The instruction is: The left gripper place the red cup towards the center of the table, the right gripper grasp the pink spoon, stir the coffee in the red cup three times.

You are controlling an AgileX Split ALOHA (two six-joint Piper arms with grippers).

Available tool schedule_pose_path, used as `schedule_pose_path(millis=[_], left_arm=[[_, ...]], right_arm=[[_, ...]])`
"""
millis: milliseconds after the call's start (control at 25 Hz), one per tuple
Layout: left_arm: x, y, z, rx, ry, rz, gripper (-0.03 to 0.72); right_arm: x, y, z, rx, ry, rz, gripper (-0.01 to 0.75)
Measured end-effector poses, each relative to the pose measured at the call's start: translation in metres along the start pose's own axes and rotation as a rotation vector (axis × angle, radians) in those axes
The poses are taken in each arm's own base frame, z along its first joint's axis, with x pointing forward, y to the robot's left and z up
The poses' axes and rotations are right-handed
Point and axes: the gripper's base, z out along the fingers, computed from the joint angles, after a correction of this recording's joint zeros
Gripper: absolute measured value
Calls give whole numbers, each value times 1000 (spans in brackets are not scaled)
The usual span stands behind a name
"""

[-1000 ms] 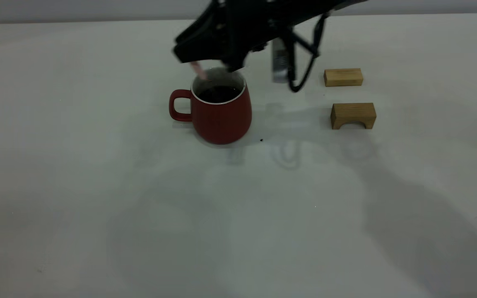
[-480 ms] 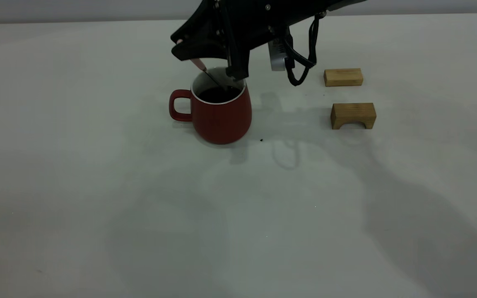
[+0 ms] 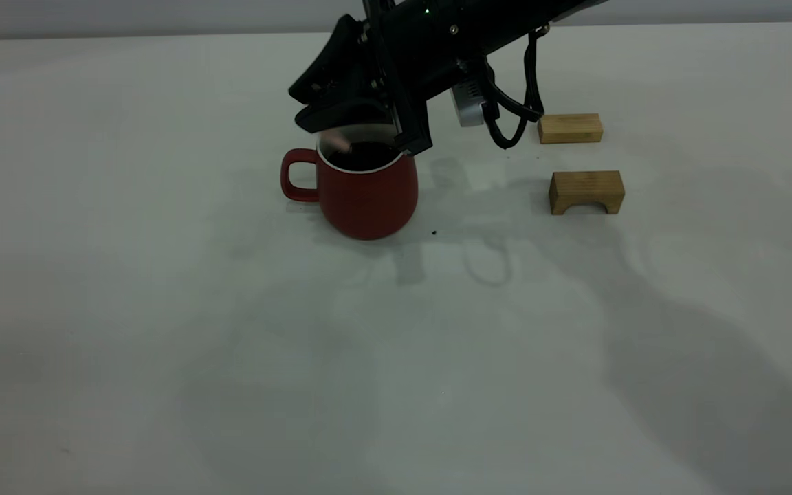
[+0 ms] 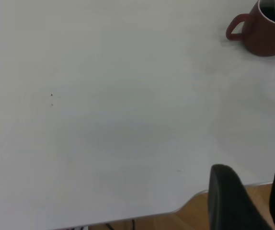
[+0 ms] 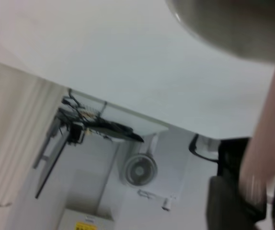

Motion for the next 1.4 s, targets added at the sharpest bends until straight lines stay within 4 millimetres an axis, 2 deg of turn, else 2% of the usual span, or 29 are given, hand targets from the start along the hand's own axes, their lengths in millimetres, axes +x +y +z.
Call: schedule_pose_path(millis=[120, 200, 320, 440, 560, 760, 840, 960, 1080, 1240, 1400], left_arm=[[0, 0, 0, 0, 0, -1, 287], [0, 0, 0, 0, 0, -1, 287], [0, 0, 0, 0, 0, -1, 287], [0, 0, 0, 0, 0, -1, 287], [0, 0, 0, 0, 0, -1, 287], [0, 0, 0, 0, 0, -1, 287], [0, 0, 0, 0, 0, -2, 287], [0, 0, 0, 0, 0, -2, 287], [0, 0, 0, 0, 0, -2, 287], [0, 0, 0, 0, 0, -2, 287], [0, 0, 0, 0, 0, -2, 287]], right_arm=[[2, 0, -1, 13, 4, -17, 462], [7, 2, -6, 33, -8, -61, 521], [26, 12, -25, 77, -47, -202, 550], [57, 26, -57, 139, -121, -419, 554], [100, 39, -97, 180, -182, -619, 555], [175, 40, -171, 256, -265, -957, 555], [206, 31, -202, 316, -282, -1098, 555], [238, 16, -244, 384, -378, -1266, 555], [258, -7, -279, 431, -501, -1383, 555], [268, -57, -315, 528, -626, -1468, 555], [260, -111, -338, 616, -724, -1482, 555]])
